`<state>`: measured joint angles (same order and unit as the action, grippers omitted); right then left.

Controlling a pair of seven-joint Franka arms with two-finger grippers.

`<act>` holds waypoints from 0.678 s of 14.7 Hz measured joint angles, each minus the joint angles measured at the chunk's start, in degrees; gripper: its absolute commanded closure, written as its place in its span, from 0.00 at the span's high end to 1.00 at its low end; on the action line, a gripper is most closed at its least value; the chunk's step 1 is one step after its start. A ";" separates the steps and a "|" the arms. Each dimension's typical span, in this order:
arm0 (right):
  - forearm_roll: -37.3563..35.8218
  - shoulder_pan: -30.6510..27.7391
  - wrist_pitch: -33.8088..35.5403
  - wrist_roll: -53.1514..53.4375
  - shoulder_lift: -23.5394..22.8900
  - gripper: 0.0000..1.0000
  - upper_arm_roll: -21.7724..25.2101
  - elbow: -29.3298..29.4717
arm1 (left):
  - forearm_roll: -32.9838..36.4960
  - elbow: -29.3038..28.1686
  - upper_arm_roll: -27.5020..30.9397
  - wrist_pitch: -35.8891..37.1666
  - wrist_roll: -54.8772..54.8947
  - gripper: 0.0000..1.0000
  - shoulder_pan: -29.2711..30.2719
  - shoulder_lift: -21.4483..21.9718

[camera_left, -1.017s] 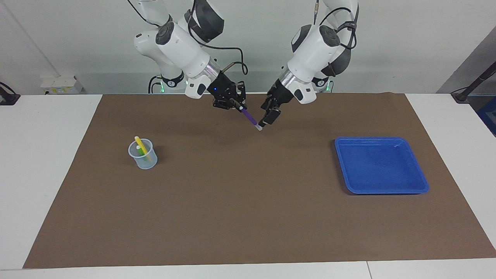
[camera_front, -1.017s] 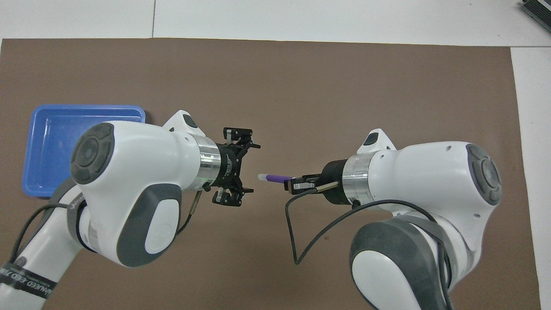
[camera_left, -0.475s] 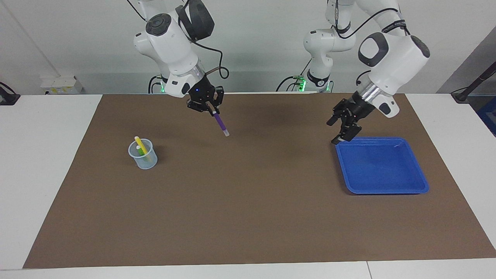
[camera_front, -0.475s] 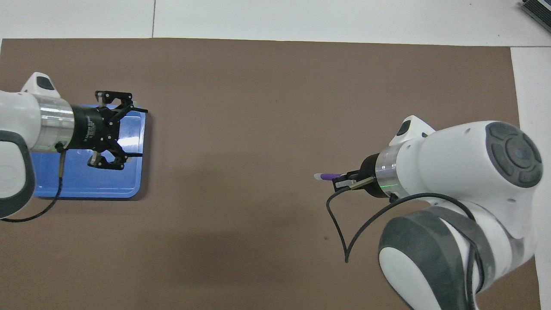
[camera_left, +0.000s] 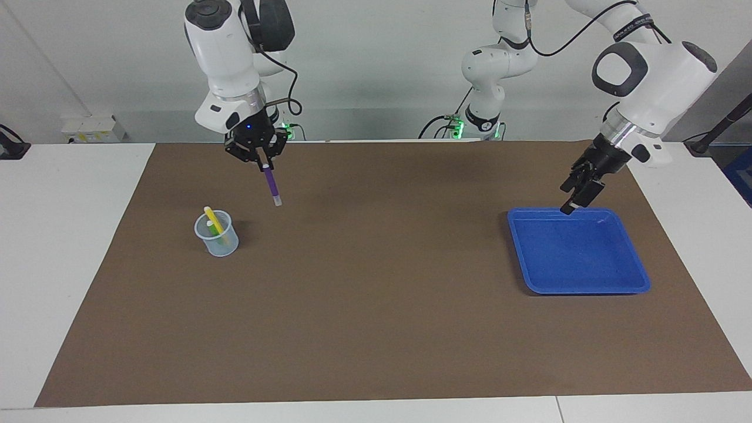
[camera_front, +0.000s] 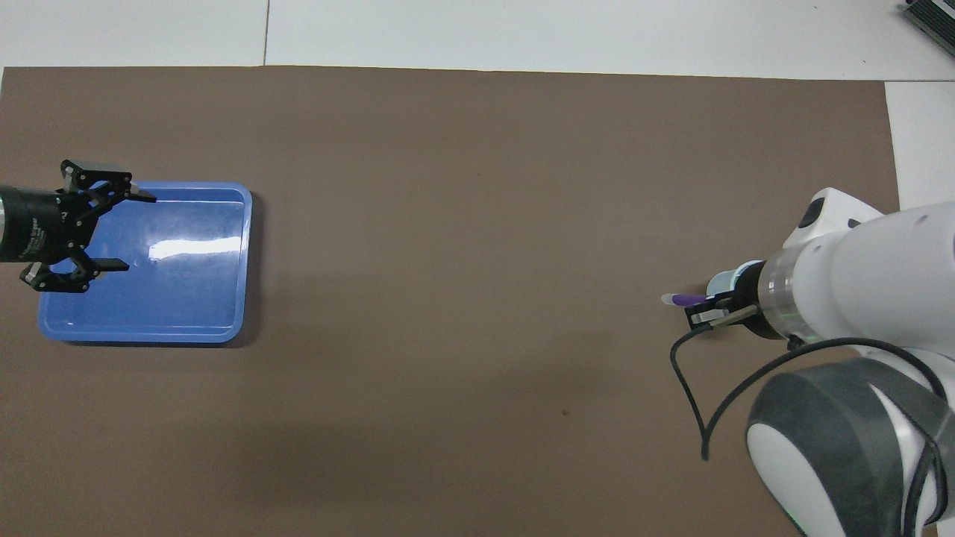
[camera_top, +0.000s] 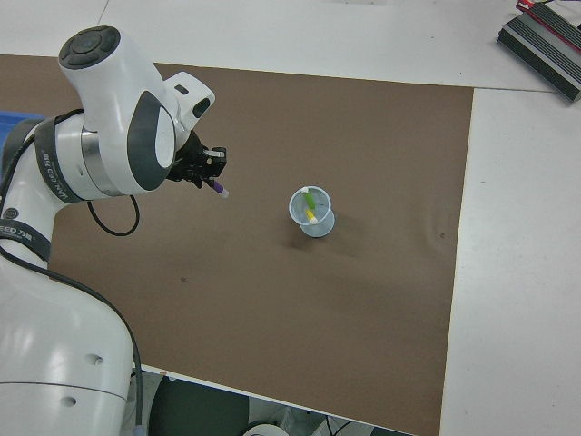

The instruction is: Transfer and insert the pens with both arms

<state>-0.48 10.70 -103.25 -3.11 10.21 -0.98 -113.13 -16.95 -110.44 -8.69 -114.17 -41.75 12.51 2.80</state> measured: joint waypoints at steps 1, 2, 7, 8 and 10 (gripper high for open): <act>-1.09 -1.56 0.00 -1.81 0.00 0.00 0.02 -0.22 | 3.13 0.00 0.01 0.33 2.75 1.00 0.15 -0.01; -1.84 -3.05 0.00 -3.57 0.00 0.00 0.03 -0.55 | 5.94 0.00 -0.03 0.50 5.16 1.00 0.16 -0.05; -3.59 -9.62 -2.61 -11.82 0.17 0.00 0.03 -2.97 | 14.55 4.00 3.66 4.31 22.03 1.00 -2.61 -3.80; -3.62 -10.58 -4.40 -13.18 0.34 0.00 0.04 -4.11 | 14.86 5.66 5.39 5.38 24.27 1.00 -4.22 -4.82; -3.62 -12.15 -7.76 -15.13 0.71 0.00 0.04 -6.73 | 16.47 8.95 7.69 10.15 27.68 1.00 -7.18 -6.11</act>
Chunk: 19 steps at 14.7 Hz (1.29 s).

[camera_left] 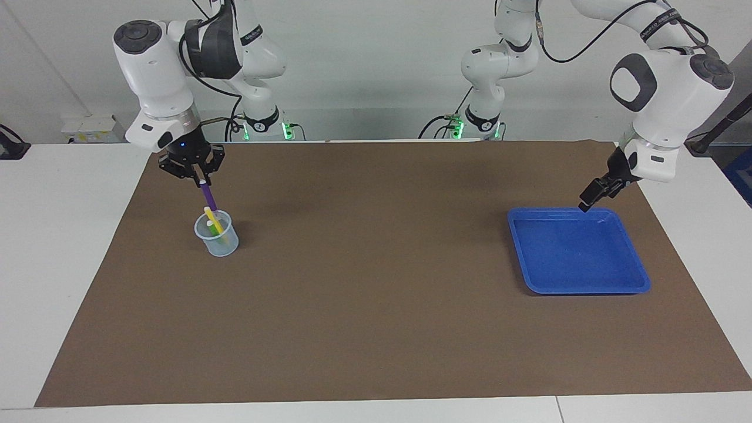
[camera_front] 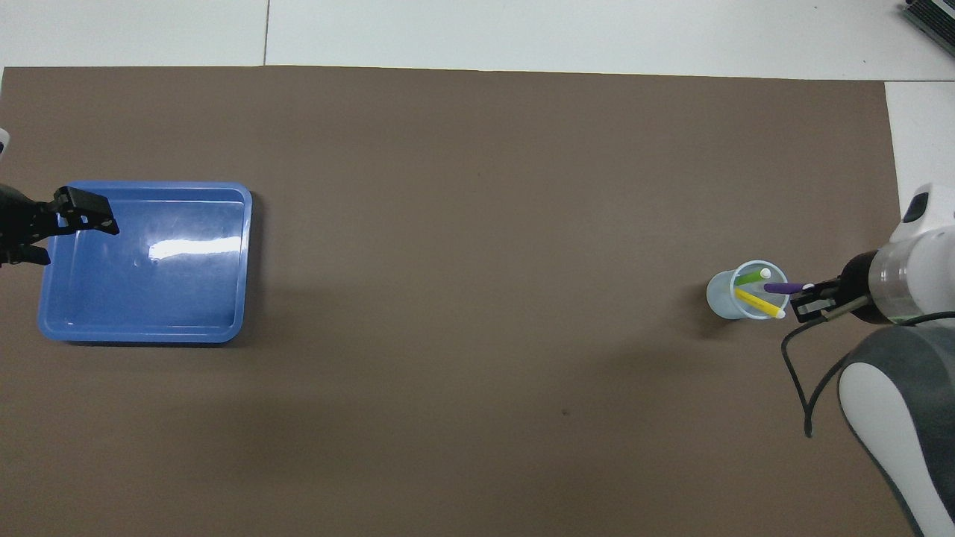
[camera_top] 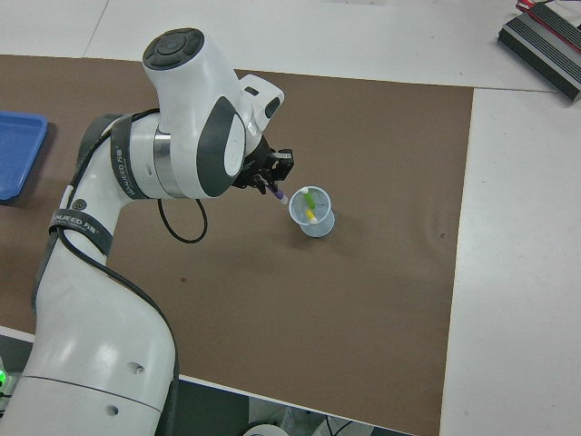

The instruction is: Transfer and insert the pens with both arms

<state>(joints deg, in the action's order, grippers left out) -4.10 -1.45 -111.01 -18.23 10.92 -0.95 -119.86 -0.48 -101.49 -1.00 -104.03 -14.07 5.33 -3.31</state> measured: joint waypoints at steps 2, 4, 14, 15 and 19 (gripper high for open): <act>0.00 -0.78 -1.79 -0.62 0.11 0.00 0.00 -1.61 | 1.12 3.72 0.73 6.60 3.43 1.00 -1.41 -0.40; 0.00 -0.87 -2.72 -0.63 0.18 0.00 -0.06 -2.42 | 1.29 7.15 1.53 12.15 6.08 1.00 -2.27 -0.34; -0.01 -1.84 -12.49 -0.63 -0.96 0.00 -0.07 -8.50 | 1.27 2.22 4.89 6.60 11.78 1.00 -6.11 0.31; -0.01 -2.19 -13.09 -0.63 -1.38 0.00 -0.05 -8.57 | 1.27 1.87 4.92 6.24 11.78 1.00 -6.23 0.34; -0.01 -2.66 -13.55 -0.56 -1.92 0.31 -0.07 -8.58 | 1.27 1.41 5.02 5.91 11.78 1.00 -6.49 0.65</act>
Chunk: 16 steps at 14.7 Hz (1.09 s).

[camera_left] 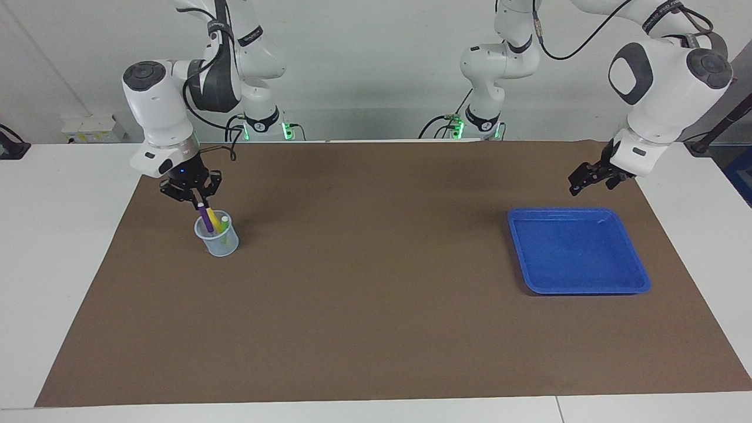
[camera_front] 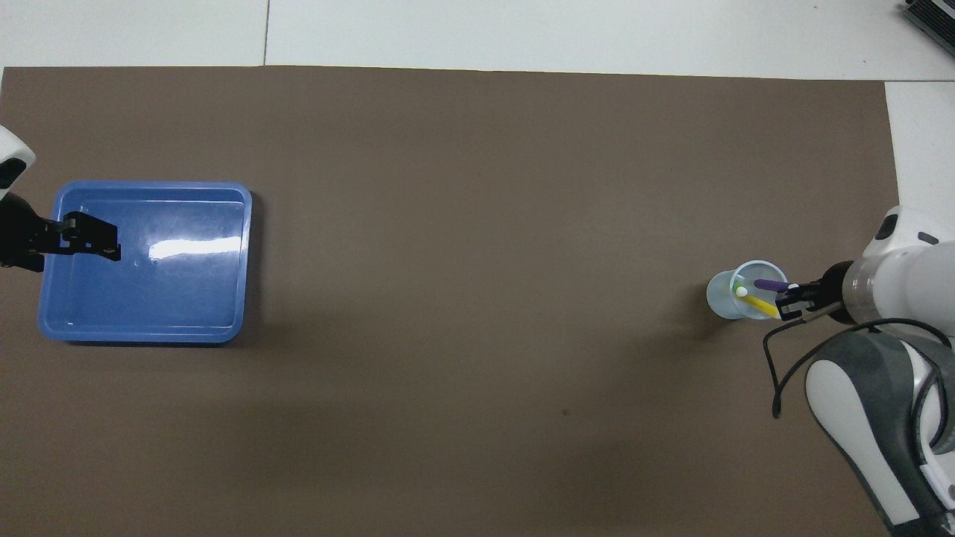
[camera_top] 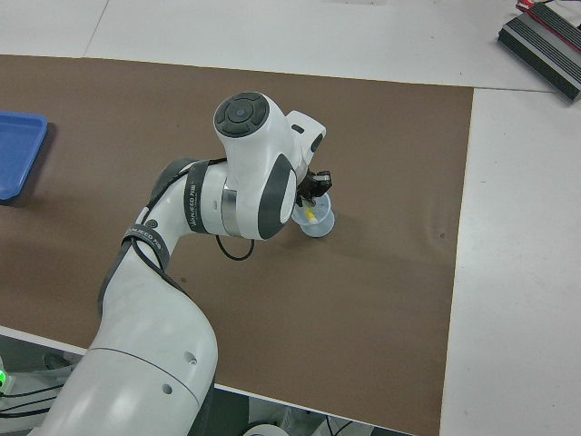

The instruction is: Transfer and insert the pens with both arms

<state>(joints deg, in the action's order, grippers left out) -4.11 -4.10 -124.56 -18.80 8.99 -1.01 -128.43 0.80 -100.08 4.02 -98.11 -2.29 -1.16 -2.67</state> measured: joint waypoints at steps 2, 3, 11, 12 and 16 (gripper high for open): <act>0.00 0.00 -0.03 1.14 0.00 1.00 0.00 0.01 | 0.00 -0.01 0.05 -0.15 0.00 1.00 -0.02 0.31; 0.00 0.00 -0.04 1.53 0.00 1.00 -0.01 0.03 | 0.00 0.00 0.14 -0.26 0.00 1.00 -0.01 0.61; 0.00 0.00 -0.03 1.86 0.00 1.00 -0.05 0.44 | 0.00 1.48 0.01 4.42 0.00 1.00 -0.01 3.47; 0.00 0.00 0.07 1.86 -0.01 1.00 -0.08 0.70 | 0.00 2.77 0.00 6.99 0.00 1.00 -0.01 3.48; 0.00 0.01 4.57 1.86 -0.26 1.00 -0.35 4.51 | 0.00 3.80 -0.20 8.48 0.00 1.00 -0.04 3.44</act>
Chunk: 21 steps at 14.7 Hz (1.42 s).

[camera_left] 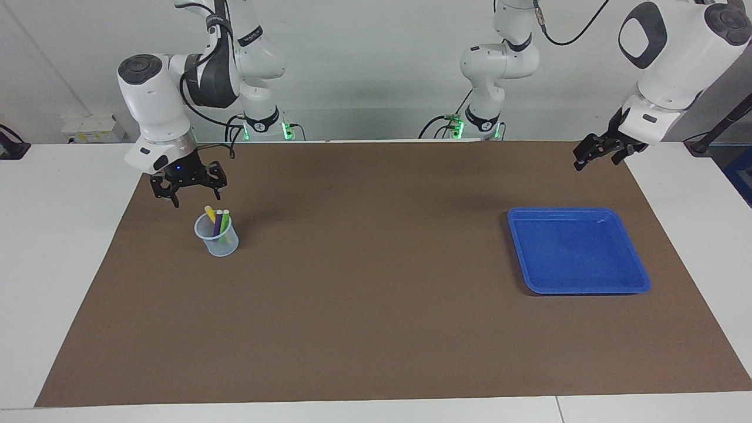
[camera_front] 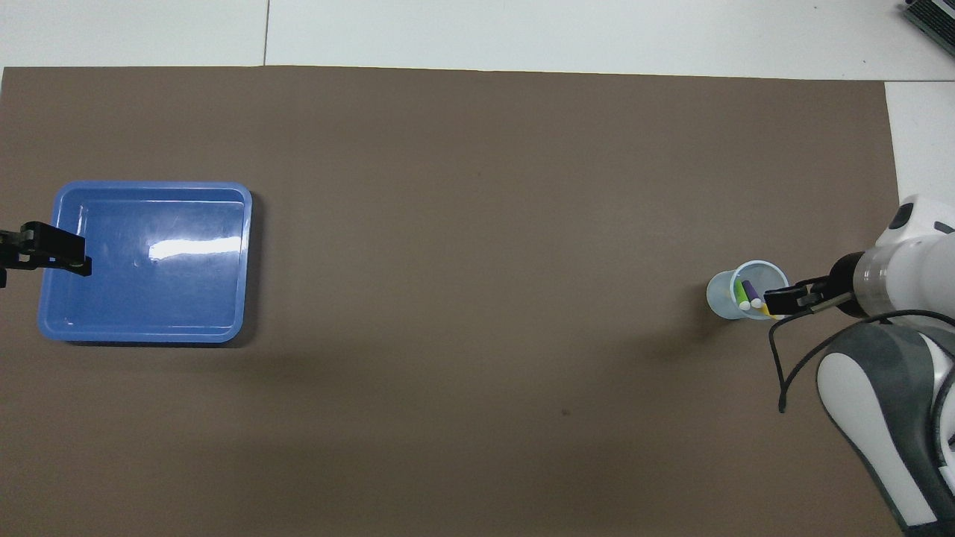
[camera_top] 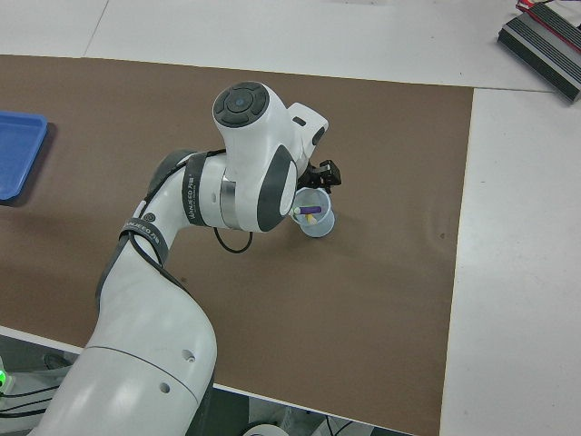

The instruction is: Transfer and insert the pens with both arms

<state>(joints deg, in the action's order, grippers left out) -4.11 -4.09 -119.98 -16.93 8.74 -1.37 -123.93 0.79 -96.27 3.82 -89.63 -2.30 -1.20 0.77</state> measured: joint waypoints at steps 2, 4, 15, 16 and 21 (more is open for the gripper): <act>0.00 0.00 3.39 0.01 -0.59 1.00 -0.14 3.36 | 0.00 -0.08 0.07 0.00 0.00 1.00 0.01 -0.04; 0.00 0.01 5.81 0.02 -1.28 1.00 -0.25 6.32 | 0.00 -0.07 0.08 0.00 0.00 1.00 0.01 -0.01; 3.00 0.47 15.35 0.18 -4.26 1.00 -0.57 20.03 | 0.00 -0.05 0.06 -0.01 0.00 1.00 0.01 0.05; 3.19 0.84 15.61 0.32 -4.45 1.00 -0.50 20.71 | 0.00 -0.05 0.06 -0.01 0.00 1.00 0.01 0.05; 3.85 3.41 22.67 1.69 -6.38 1.00 2.84 28.63 | 0.00 -0.05 0.02 -0.01 0.00 1.00 0.00 0.05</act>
<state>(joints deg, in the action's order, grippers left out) -0.26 -0.68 -97.32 -15.24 2.35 1.48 -95.30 0.79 -96.32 3.84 -89.64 -2.30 -1.19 0.83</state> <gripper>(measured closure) 0.000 0.000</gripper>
